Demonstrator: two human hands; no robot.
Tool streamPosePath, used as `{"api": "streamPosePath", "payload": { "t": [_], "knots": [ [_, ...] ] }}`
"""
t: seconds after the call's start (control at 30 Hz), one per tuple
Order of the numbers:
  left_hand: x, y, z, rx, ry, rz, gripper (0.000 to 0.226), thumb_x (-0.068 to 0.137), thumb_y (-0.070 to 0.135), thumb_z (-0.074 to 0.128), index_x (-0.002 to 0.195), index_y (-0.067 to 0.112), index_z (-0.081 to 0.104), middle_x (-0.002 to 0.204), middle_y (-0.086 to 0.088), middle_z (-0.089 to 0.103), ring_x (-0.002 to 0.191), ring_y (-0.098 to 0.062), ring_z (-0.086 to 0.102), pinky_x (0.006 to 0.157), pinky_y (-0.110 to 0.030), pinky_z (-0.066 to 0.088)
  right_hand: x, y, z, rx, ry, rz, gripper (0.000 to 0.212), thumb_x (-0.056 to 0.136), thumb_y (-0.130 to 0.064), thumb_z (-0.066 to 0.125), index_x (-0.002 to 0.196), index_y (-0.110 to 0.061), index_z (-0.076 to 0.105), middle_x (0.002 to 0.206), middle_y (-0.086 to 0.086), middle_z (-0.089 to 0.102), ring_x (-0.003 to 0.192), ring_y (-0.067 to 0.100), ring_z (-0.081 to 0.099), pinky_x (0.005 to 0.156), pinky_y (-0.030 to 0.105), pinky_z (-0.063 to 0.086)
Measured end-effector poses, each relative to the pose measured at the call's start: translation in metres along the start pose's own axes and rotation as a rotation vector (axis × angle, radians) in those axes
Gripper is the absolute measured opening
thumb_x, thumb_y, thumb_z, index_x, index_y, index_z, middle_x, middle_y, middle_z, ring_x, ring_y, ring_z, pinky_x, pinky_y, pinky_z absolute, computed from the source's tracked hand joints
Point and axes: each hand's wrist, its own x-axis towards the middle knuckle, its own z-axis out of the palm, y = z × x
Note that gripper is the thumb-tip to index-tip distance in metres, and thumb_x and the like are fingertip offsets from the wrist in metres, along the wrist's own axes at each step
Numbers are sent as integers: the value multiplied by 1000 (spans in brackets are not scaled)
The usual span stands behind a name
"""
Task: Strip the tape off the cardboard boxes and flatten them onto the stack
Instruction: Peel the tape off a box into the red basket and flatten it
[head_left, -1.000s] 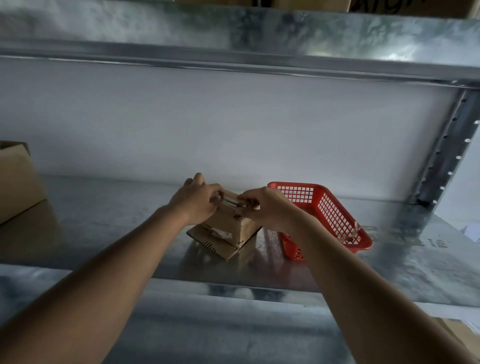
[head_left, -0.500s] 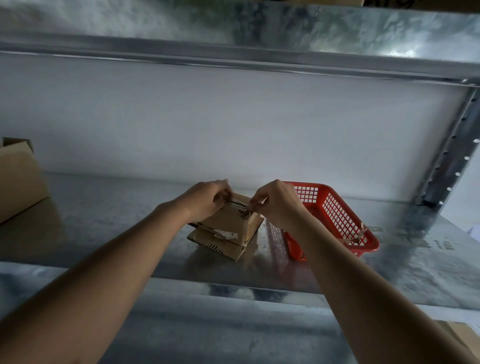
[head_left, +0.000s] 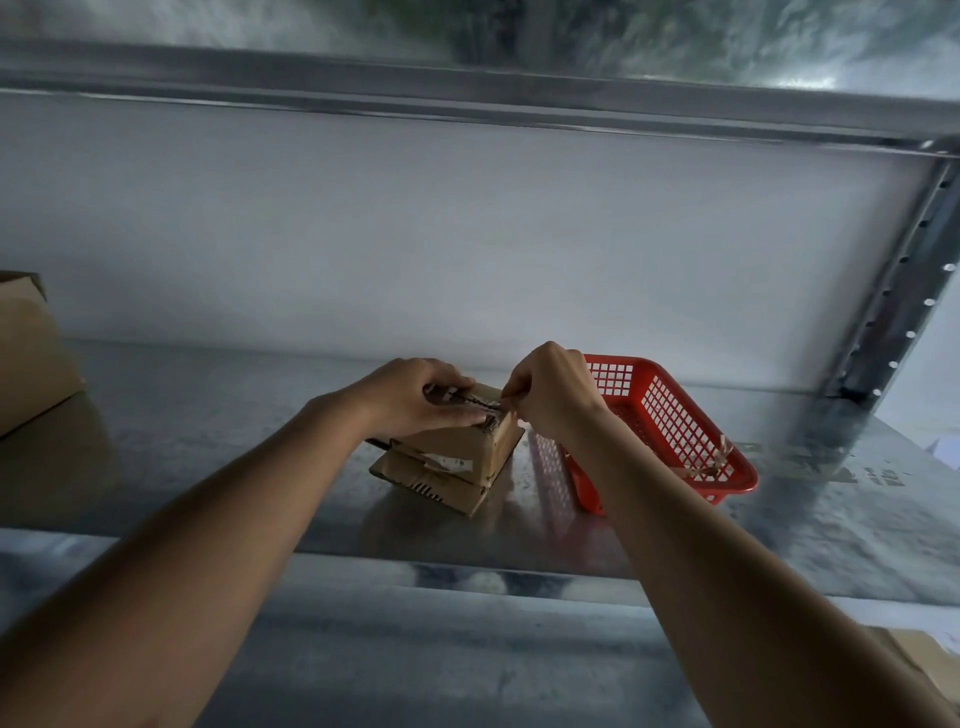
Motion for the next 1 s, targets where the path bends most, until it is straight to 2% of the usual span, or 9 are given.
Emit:
{"api": "streamPosePath", "payload": {
  "t": [0.13, 0.23, 0.33, 0.43, 0.53, 0.6, 0.7, 0.87, 1.0],
  "knots": [
    [3, 0, -1, 3, -21, -9, 72, 77, 72, 75, 138, 37, 63, 141, 16, 59, 125, -9, 54, 95, -30, 45, 2, -6, -4, -56, -43, -18, 10, 86, -6, 82, 90, -15, 84, 89, 1, 77, 81, 16, 70, 71, 24, 57],
    [6, 2, -2, -9, -23, -11, 71, 75, 71, 77, 135, 37, 65, 137, 15, 62, 123, -10, 56, 98, -33, 49, 4, -8, -4, -69, -68, 9, 6, 85, -11, 84, 90, -14, 83, 89, 2, 77, 74, 13, 66, 64, 22, 54],
    [7, 1, -1, -33, -27, -6, 68, 76, 69, 78, 134, 37, 66, 135, 15, 63, 123, -11, 57, 104, -38, 49, 6, -10, -4, -66, -115, 63, 13, 84, -17, 86, 94, -9, 82, 87, 4, 76, 67, 11, 61, 57, 19, 51],
    [7, -1, 2, -39, -25, 14, 64, 78, 69, 76, 133, 39, 66, 135, 15, 62, 122, -11, 56, 99, -35, 48, 9, -13, -6, -58, -161, 102, 14, 86, -14, 84, 97, -7, 80, 83, 4, 74, 64, 10, 60, 50, 16, 44],
    [9, -3, 4, 9, -51, 55, 56, 83, 74, 66, 132, 46, 66, 135, 18, 60, 127, -11, 54, 93, -30, 42, 11, -15, -10, -51, -217, 119, 13, 90, -12, 80, 101, -5, 79, 82, 5, 71, 75, 17, 68, 57, 19, 51],
    [9, -6, 6, 72, -89, 73, 58, 84, 80, 56, 135, 54, 61, 146, 13, 54, 137, -14, 47, 104, -34, 39, 8, -18, -10, -86, -244, 91, 11, 96, -11, 72, 104, -4, 76, 92, 8, 72, 85, 21, 69, 65, 25, 53],
    [5, -6, 7, 92, -105, 54, 57, 85, 80, 50, 138, 60, 54, 162, 7, 40, 150, -18, 34, 120, -45, 29, 3, -21, -6, -175, -304, 38, 16, 101, -3, 52, 101, -6, 68, 101, 11, 66, 84, 21, 62, 60, 24, 44],
    [6, -2, 3, 144, -144, 70, 59, 90, 76, 49, 145, 56, 50, 167, 2, 32, 156, -21, 24, 124, -45, 22, 4, -24, -11, -256, -394, 61, 21, 104, -9, 45, 97, -5, 64, 91, 8, 63, 69, 16, 54, 53, 27, 39],
    [6, -2, 5, 139, -140, 85, 50, 97, 66, 51, 145, 55, 49, 167, -4, 32, 156, -23, 24, 120, -41, 22, 4, -32, -11, -276, -418, 62, 22, 106, -12, 45, 89, -11, 59, 88, 6, 61, 66, 14, 51, 54, 26, 38]
  ]
}}
